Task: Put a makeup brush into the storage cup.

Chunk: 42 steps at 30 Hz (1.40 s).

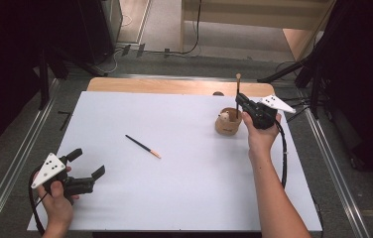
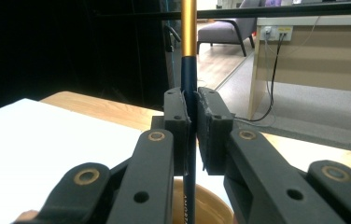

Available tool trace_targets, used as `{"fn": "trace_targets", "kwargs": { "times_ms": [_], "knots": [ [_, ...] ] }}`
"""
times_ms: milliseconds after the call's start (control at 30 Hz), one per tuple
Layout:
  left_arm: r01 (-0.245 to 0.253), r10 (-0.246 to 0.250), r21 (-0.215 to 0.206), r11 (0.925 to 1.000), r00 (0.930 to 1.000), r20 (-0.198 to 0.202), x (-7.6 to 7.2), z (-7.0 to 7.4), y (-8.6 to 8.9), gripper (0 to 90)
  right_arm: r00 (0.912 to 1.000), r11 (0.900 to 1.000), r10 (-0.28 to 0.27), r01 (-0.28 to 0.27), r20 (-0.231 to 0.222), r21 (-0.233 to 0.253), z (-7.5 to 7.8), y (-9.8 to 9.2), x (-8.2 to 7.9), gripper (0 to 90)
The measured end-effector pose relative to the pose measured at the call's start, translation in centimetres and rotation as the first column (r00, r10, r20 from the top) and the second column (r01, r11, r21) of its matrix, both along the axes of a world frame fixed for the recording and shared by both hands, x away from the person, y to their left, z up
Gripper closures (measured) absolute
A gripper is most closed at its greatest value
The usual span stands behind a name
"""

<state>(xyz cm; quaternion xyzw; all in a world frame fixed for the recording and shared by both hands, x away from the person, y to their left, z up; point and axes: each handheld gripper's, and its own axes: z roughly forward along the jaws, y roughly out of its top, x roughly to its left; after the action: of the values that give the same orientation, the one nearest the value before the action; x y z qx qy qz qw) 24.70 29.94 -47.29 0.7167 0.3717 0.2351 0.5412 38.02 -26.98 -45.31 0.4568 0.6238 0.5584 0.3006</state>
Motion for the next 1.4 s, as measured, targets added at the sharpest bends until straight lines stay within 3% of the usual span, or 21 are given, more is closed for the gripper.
{"fn": "trace_targets", "kwargs": {
  "times_ms": [667,1000,1033,1133,1233,1400],
  "knots": [
    [-0.002,0.002,0.001,1.0000,1.0000,-0.003,0.0,0.0,0.0,0.0,0.9986,1.000,-0.010,0.010,-0.052,0.009,-2.8,0.0,0.0,84.8],
    [-0.003,0.003,0.004,1.0000,1.0000,-0.007,0.0,-0.1,-0.1,0.0,0.9954,1.000,-0.012,0.010,-0.095,-0.019,-4.0,-0.2,-0.2,84.5],
    [-0.003,0.003,0.004,1.0000,1.0000,-0.006,0.0,-0.1,-0.1,0.0,0.9953,1.000,-0.009,0.007,-0.097,-0.022,-4.0,-0.2,-0.2,82.9],
    [-0.004,0.004,0.001,1.0000,1.0000,-0.006,0.0,-0.1,0.0,0.0,0.9939,0.999,-0.030,0.027,-0.106,-0.034,-3.5,-0.1,-0.5,62.8],
    [-0.004,0.004,0.000,1.0000,1.0000,-0.005,0.0,-0.1,0.0,0.0,0.9930,0.999,-0.037,0.037,-0.112,0.000,-2.8,-0.2,-1.1,49.1],
    [-0.005,0.005,-0.001,1.0000,1.0000,-0.007,0.0,-0.1,-0.1,0.1,0.9933,0.999,-0.034,0.037,-0.111,0.029,-2.0,-0.7,-2.3,38.1]
  ]
}}
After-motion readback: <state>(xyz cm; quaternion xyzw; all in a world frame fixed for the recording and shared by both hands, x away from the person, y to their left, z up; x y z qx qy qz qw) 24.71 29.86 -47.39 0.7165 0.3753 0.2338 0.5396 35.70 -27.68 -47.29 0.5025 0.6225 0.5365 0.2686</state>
